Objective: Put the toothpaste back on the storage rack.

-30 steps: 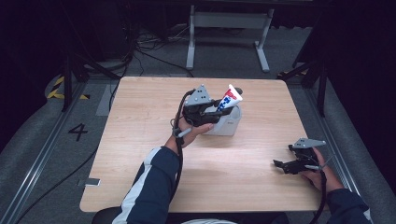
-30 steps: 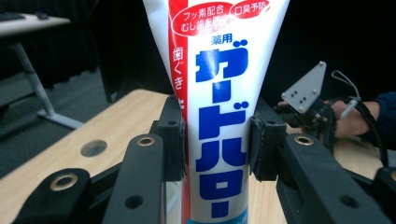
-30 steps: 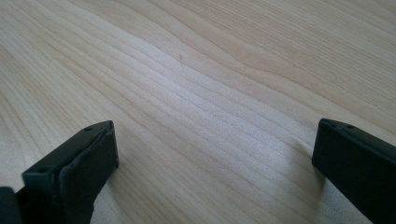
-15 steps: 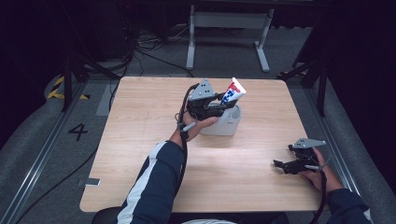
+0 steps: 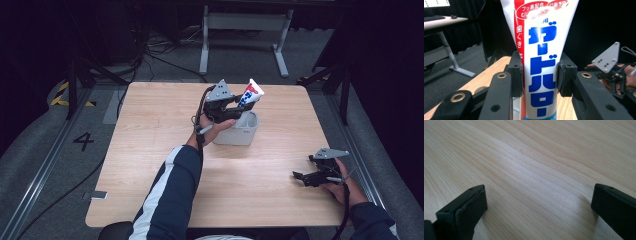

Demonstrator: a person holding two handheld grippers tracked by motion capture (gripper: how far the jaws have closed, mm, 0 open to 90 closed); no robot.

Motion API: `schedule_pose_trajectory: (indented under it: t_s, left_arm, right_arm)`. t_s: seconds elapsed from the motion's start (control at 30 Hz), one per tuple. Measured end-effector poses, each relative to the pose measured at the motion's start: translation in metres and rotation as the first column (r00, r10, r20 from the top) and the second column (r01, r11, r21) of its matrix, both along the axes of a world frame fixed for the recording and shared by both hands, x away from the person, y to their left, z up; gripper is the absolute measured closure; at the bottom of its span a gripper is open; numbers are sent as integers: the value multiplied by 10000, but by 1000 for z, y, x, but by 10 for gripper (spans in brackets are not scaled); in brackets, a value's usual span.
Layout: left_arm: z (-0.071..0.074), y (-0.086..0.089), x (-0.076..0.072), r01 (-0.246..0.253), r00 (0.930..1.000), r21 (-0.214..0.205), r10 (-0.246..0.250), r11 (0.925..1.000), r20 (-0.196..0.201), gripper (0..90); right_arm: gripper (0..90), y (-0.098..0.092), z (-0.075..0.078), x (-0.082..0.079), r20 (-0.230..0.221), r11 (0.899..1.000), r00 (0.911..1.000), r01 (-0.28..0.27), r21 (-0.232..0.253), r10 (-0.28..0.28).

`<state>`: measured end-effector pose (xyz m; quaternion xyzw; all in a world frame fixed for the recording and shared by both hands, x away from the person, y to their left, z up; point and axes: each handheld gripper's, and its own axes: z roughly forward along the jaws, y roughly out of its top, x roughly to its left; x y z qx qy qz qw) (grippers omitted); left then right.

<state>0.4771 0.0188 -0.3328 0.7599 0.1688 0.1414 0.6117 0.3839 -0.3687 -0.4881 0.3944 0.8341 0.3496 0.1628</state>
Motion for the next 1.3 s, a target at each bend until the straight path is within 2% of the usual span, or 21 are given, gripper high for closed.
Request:
schedule_pose_trajectory:
  t_s: [0.27,0.3,0.33,0.37,0.57,0.8,0.97,1.07,1.3]
  left_arm:
    - [-10,-2,12,-268,9996,-73,268,9996,-20,641]
    - [-11,-2,12,-300,9995,-120,299,9995,-121,641]
    - [-12,-2,14,-356,9994,-27,356,9994,-26,641]
    - [-13,-3,15,-360,9993,-102,358,9993,-141,640]
    - [-20,0,21,-469,9988,212,472,9987,-145,639]
    - [-26,1,23,-613,9975,5,613,9981,-346,636]
    - [-30,1,25,-751,9967,371,762,9965,-281,631]
    - [-34,0,28,-798,9956,323,812,9963,-462,630]
    - [-44,1,30,-853,9945,558,885,9948,-568,627]
  right_arm:
    - [5,0,0,0,-1,10000,10000,1,-1,-1]
    - [5,0,0,0,-3,10000,10000,2,-1,-2]
    - [5,0,0,0,-3,10000,10000,-1,-1,1]
    - [5,0,0,0,-3,10000,10000,1,-1,-1]
    - [5,0,0,0,0,10000,10000,-7,0,7]
    - [5,0,0,0,13,10000,10000,1,0,-1]
    - [5,0,0,0,0,10000,10000,-6,-5,6]
    - [5,0,0,0,13,10000,10000,0,3,0]
    - [5,0,0,0,2,10000,10000,-13,-11,13]
